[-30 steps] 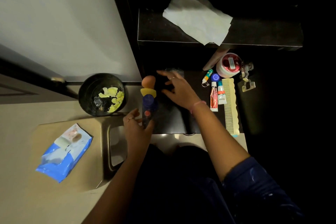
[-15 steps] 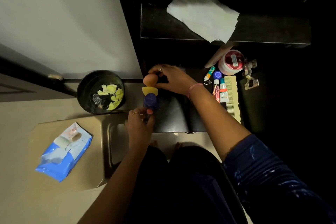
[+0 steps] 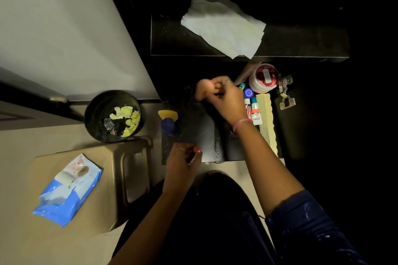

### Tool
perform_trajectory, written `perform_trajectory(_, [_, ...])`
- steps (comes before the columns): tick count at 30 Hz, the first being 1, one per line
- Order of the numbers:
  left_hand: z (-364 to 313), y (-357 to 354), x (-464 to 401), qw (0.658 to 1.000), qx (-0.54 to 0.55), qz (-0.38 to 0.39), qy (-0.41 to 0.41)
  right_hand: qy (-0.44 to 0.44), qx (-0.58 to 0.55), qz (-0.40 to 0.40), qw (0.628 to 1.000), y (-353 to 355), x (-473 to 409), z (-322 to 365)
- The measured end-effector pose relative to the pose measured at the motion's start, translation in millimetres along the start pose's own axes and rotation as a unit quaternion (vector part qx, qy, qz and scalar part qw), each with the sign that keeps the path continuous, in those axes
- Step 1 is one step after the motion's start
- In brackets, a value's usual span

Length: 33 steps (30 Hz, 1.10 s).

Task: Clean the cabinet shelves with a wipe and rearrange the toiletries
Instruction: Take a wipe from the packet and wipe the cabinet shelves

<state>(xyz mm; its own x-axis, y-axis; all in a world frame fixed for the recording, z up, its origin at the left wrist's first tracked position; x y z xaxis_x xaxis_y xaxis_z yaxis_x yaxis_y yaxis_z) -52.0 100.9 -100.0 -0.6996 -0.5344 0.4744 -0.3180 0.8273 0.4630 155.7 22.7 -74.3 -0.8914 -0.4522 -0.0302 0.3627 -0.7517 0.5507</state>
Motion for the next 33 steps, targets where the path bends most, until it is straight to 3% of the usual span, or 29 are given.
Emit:
perform_trajectory(3, [-23, -30, 1, 0.999, 0.022, 0.011, -0.032, -0.074, 0.051, -0.093, 0.992, 39, -1, -20])
perform_trajectory(6, [-50, -58, -15, 0.998, 0.025, 0.009, -0.059, -0.094, 0.105, -0.124, 0.982, 58, -3, -27])
perform_trajectory(15, [-87, -107, -68, 0.997, 0.020, -0.006, -0.076, -0.054, 0.205, -0.077, 0.974, 62, -13, -31])
perform_trajectory(33, [-93, -133, -86, 0.994, 0.105, -0.004, -0.025, -0.063, 0.131, -0.017, 0.989, 73, -12, -48])
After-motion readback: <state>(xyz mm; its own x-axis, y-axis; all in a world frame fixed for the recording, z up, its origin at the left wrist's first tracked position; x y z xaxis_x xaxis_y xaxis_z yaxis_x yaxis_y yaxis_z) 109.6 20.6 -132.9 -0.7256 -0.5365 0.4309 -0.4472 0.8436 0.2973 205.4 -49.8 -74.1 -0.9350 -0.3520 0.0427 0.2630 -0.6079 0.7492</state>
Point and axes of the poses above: each hand's wrist, its own x-axis away from the middle knuckle, its own y-axis out of the back of the hand, z = x × y, the point moved 7 cm from there along -x, towards the middle knuckle, and after that the axes turned 11 degrees about y, right-handed, at the moved point
